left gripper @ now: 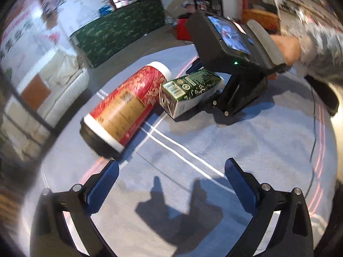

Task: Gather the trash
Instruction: 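Move the right tool to the table and grasp the green carton, then grasp the red paper cup with the left tool while right tool lifts green carton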

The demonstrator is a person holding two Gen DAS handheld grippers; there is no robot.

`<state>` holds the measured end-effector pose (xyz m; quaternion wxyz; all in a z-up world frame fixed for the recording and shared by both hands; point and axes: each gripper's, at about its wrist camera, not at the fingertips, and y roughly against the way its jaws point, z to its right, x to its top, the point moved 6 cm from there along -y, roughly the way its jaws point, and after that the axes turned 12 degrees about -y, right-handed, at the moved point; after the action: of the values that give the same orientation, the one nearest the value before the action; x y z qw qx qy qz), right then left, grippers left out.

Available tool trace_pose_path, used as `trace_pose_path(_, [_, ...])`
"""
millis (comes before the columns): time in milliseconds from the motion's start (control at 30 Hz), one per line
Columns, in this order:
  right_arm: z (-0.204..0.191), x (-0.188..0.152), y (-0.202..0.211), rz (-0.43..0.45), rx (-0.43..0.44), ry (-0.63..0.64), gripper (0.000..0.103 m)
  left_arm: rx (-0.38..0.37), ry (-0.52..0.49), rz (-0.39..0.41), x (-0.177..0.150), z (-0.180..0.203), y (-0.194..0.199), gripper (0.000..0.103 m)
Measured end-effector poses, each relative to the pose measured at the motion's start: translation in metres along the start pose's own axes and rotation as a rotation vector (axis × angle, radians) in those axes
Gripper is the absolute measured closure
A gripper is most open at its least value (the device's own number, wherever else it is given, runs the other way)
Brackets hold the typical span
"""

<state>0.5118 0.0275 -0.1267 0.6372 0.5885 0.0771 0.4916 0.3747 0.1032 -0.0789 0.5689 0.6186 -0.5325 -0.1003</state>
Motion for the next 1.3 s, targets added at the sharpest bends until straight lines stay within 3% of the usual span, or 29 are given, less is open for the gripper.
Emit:
trace_pose_path(200, [-0.007,0.003,0.004,0.003,0.011,0.03,0.048,0.016,-0.113,-0.061,0.022,-0.02,-0.018,0.005])
trace_pose_path(267, [-0.005,-0.001,0.011,-0.001,0.024,-0.012,0.054,0.028,-0.182,-0.087,0.031,-0.024,-0.025,0.005])
trace_pose_path(433, [0.02,-0.014,0.036,0.012,0.075,-0.162,0.054,0.067,-0.308,-0.105,0.052,-0.039,-0.037,0.005])
trace_pose_path(767, [0.032,-0.039,0.093,0.11,0.152,-0.372,0.054,0.042,-0.302,-0.312,0.068,-0.081,-0.114,0.005])
trace_pose_path(967, [0.03,-0.048,0.099,0.123,0.197,-0.475,0.054,0.035,-0.242,-0.341,0.074,-0.089,-0.136,0.006])
trace_pose_path(1033, [0.03,-0.05,0.098,0.126,0.198,-0.483,0.054,0.05,-0.232,-0.352,0.073,-0.092,-0.14,0.015])
trace_pose_path(1300, [0.037,-0.053,0.102,0.156,0.205,-0.554,0.054,0.065,-0.187,-0.337,0.072,-0.085,-0.134,0.023])
